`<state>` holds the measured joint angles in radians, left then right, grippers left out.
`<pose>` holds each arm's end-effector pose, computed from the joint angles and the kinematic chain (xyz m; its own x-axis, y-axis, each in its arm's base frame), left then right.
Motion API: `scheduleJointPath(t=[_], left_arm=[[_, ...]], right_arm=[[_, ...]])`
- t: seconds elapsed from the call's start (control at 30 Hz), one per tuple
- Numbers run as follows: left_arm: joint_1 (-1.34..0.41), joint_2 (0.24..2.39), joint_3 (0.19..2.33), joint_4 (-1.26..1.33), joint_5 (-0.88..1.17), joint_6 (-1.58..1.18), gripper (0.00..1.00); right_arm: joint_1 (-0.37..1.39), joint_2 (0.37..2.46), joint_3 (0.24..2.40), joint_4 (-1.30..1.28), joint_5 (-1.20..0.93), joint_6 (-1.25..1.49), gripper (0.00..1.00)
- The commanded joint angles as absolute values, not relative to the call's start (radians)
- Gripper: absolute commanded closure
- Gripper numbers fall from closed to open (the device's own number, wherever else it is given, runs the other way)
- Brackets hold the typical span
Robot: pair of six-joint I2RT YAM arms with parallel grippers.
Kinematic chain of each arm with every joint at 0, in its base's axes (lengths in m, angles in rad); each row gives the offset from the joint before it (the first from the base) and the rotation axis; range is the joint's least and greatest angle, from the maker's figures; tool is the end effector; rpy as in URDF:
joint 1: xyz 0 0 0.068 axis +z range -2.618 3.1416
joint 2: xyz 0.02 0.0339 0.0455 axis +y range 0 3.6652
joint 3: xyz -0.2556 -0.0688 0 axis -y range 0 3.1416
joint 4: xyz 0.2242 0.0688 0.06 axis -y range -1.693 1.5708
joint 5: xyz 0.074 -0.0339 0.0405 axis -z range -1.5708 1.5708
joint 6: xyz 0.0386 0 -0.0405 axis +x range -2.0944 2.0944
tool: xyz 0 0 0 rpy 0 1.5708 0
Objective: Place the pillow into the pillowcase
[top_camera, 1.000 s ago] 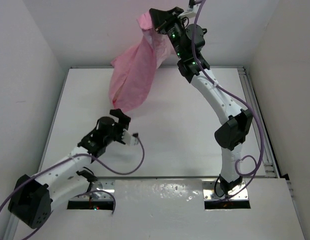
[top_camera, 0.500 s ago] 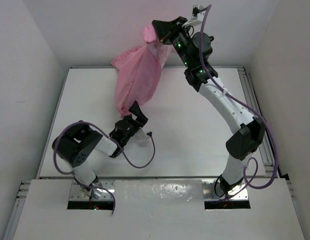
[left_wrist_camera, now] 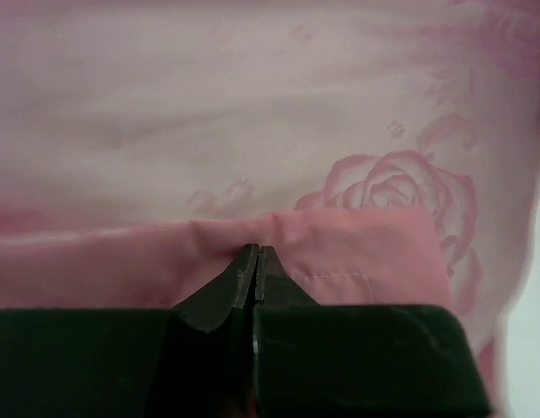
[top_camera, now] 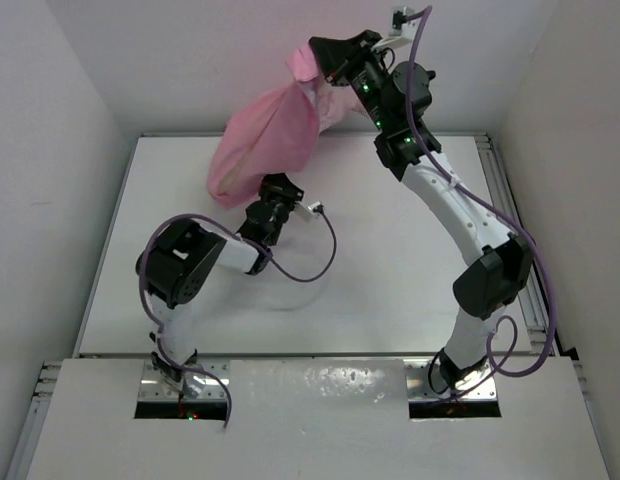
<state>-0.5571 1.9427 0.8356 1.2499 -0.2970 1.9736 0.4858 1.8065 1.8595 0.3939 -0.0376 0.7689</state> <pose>0.3256 -0.1895 0.1937 0.1916 0.9171 0.3497 -0.2129 -0.3090 0.9269 0.3547 0.1889 0.4825 -0.0706 0.7485 -0.6594 -0.6226 0.4834 0.6154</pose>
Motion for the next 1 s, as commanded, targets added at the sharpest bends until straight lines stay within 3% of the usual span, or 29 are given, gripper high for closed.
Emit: scheduleJointPath(t=[0.0, 0.03, 0.1, 0.13, 0.23, 0.27, 0.37, 0.6, 0.67, 0.73, 0.8, 0.83, 0.93, 0.97], left_arm=[[-0.555, 1.717, 0.841, 1.28, -0.42, 1.701, 1.0], [-0.558, 1.58, 0.879, 1.008, -0.449, 1.596, 1.0], [-0.563, 1.484, 0.948, 0.745, -0.475, 1.367, 1.0], [-0.557, 1.403, 0.995, 0.434, -0.448, 1.27, 1.0], [-0.464, 1.277, 1.227, -0.168, -0.2, 0.996, 1.0], [-0.444, 1.253, 1.292, -0.243, -0.055, 0.974, 1.0], [-0.411, 1.19, 1.37, -0.379, 0.041, 0.867, 1.0], [-0.252, 1.27, 1.723, -0.405, 0.005, 0.635, 1.0], [-0.221, 1.308, 1.819, -0.464, 0.032, 0.662, 1.0], [-0.295, 1.316, 1.853, -0.618, 0.188, 0.838, 0.98], [-0.394, 1.307, 1.754, -0.71, 0.233, 0.867, 0.68], [-0.484, 1.304, 1.714, -0.707, 0.227, 0.864, 0.42], [-0.595, 1.336, 1.586, -0.553, 0.062, 0.711, 0.14], [-0.594, 1.351, 1.582, -0.536, 0.058, 0.642, 0.1]], right_arm=[[0.446, 1.733, 1.891, 0.509, -0.038, 0.77, 1.0], [0.44, 1.735, 1.896, 0.493, -0.037, 0.767, 1.0], [0.417, 1.74, 1.914, 0.465, -0.034, 0.756, 1.0], [0.41, 1.741, 1.922, 0.433, -0.031, 0.756, 1.0], [0.374, 1.747, 1.931, 0.381, -0.031, 0.77, 1.0], [0.364, 1.747, 1.933, 0.368, -0.029, 0.77, 1.0], [0.354, 1.732, 1.913, 0.347, -0.028, 0.769, 1.0], [0.347, 1.666, 1.924, 0.304, -0.003, 0.715, 1.0], [0.344, 1.651, 1.94, 0.301, -0.003, 0.701, 1.0], [0.351, 1.628, 1.933, 0.311, -0.005, 0.706, 1.0], [0.38, 1.611, 1.91, 0.336, -0.003, 0.707, 1.0], [0.39, 1.609, 1.901, 0.34, -0.003, 0.704, 1.0], [0.426, 1.624, 1.914, 0.315, 0.017, 0.701, 1.0], [0.434, 1.628, 1.917, 0.31, 0.018, 0.701, 1.0]])
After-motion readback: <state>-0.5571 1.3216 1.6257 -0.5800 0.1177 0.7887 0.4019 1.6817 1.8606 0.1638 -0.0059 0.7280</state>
